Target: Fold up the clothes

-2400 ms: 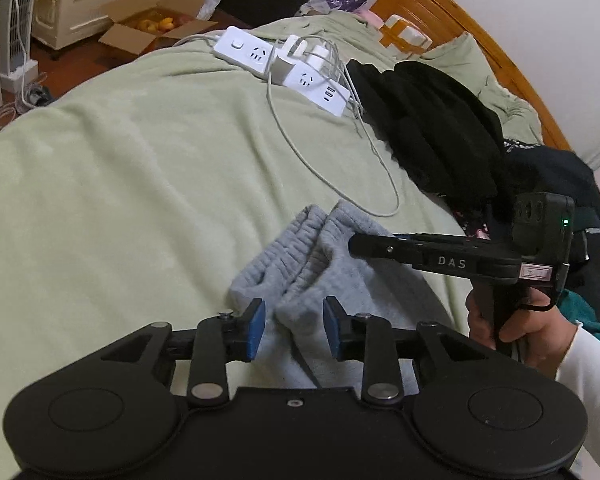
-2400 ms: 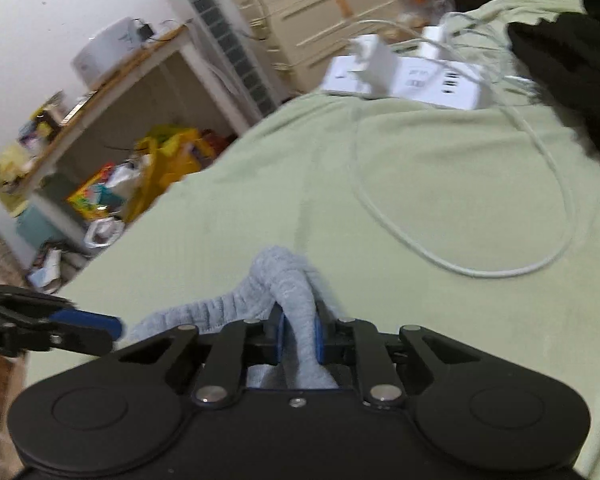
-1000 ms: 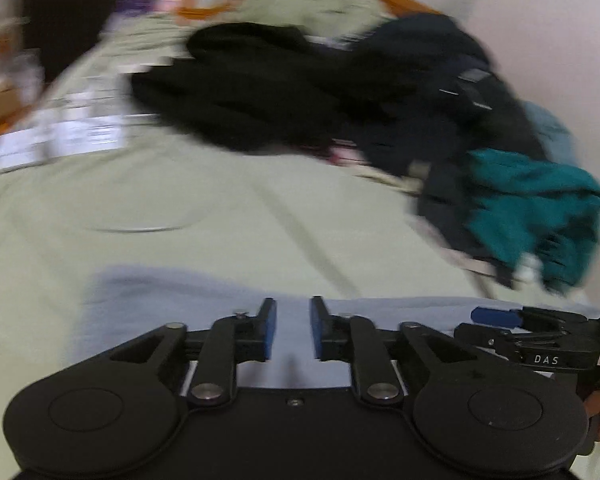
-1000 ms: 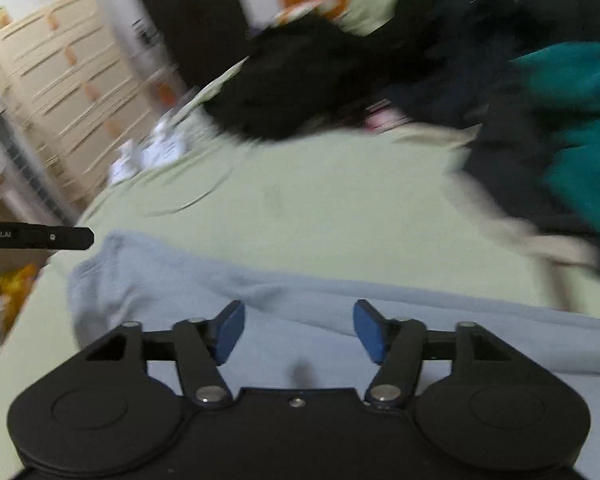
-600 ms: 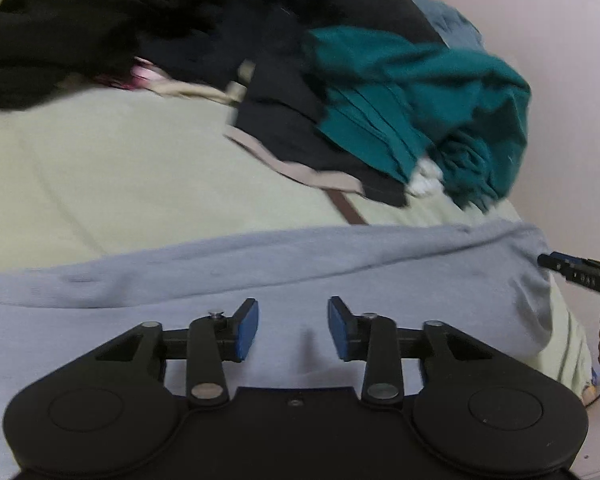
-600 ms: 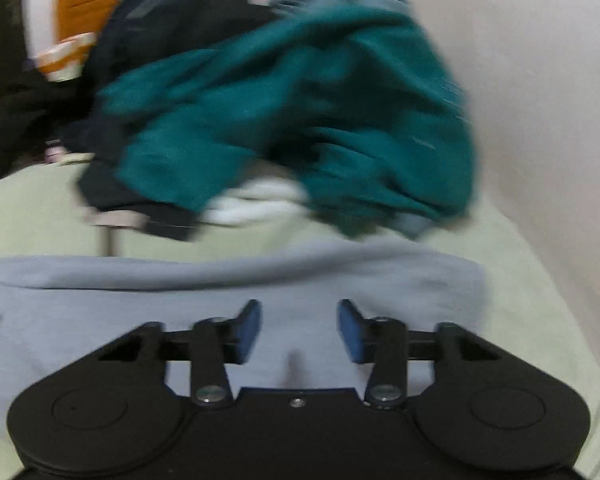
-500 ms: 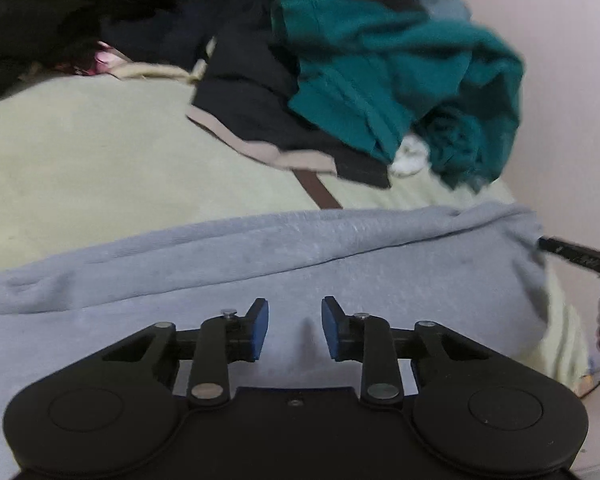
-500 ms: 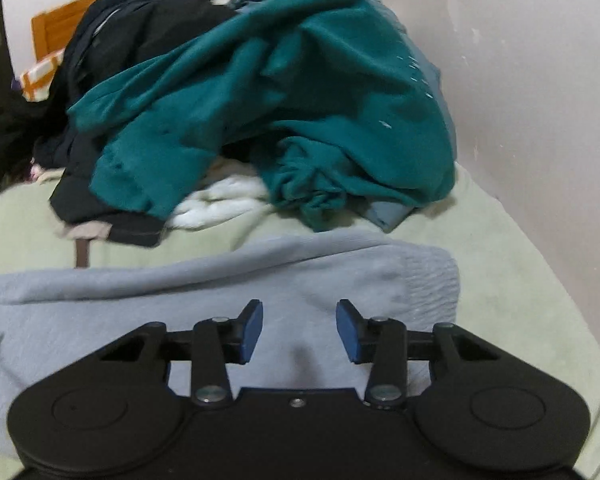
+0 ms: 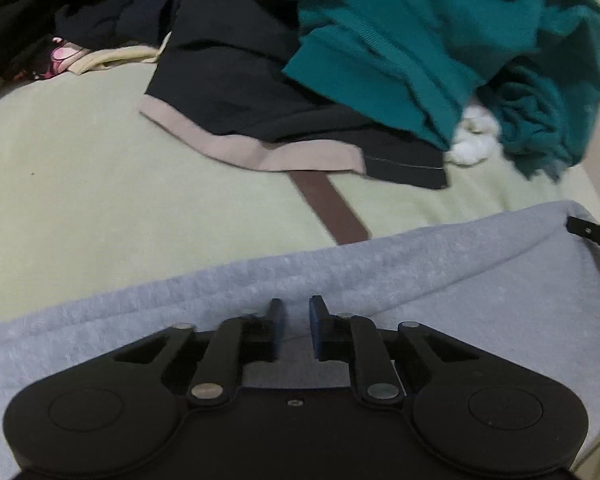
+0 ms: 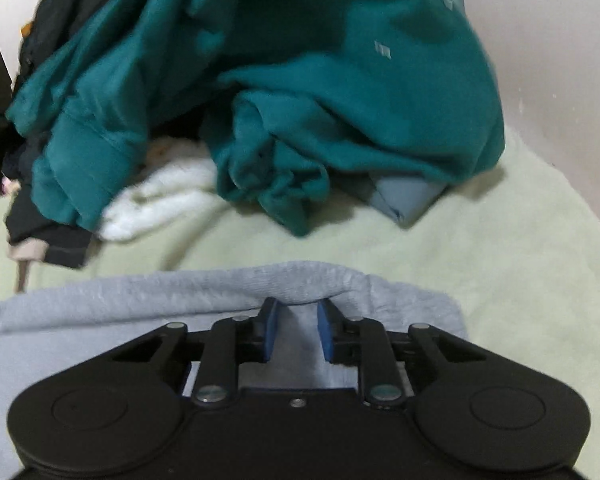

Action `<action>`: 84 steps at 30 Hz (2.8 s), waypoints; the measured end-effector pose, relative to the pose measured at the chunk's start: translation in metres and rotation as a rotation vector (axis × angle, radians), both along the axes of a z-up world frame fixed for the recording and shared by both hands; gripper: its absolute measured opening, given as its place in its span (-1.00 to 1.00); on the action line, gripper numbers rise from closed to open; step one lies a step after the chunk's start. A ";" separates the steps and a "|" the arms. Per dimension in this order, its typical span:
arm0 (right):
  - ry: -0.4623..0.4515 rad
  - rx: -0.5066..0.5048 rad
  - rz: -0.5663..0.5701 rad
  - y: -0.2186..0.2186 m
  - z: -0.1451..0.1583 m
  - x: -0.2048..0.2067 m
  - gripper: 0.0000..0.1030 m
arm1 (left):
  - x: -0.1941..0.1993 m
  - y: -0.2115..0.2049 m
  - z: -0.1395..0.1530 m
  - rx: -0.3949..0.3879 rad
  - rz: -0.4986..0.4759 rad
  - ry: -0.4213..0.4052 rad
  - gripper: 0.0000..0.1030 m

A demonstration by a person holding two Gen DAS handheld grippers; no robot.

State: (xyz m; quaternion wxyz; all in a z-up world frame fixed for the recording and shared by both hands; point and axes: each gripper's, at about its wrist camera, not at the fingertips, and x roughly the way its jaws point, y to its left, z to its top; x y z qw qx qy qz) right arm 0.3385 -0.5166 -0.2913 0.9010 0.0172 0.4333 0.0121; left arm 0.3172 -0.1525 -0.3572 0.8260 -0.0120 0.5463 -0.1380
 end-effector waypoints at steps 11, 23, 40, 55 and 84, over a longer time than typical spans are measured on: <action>-0.190 -0.011 -0.035 -0.006 0.069 -0.072 -0.08 | -0.033 0.007 0.050 -0.133 0.057 -0.101 -0.67; -0.048 0.118 -0.139 -0.020 0.002 -0.145 -0.66 | -0.127 0.013 0.032 0.044 -0.113 -0.029 -0.61; -0.122 0.463 -0.372 -0.044 0.024 -0.215 0.50 | -0.134 0.043 0.052 -0.085 -0.040 -0.106 -0.31; -0.242 1.035 -0.590 -0.073 -0.079 -0.197 0.74 | -0.112 0.011 0.010 -0.096 0.027 0.028 -0.09; -0.345 0.583 -0.362 -0.011 0.045 -0.137 -0.20 | -0.121 0.069 0.026 -0.127 0.149 -0.022 -0.07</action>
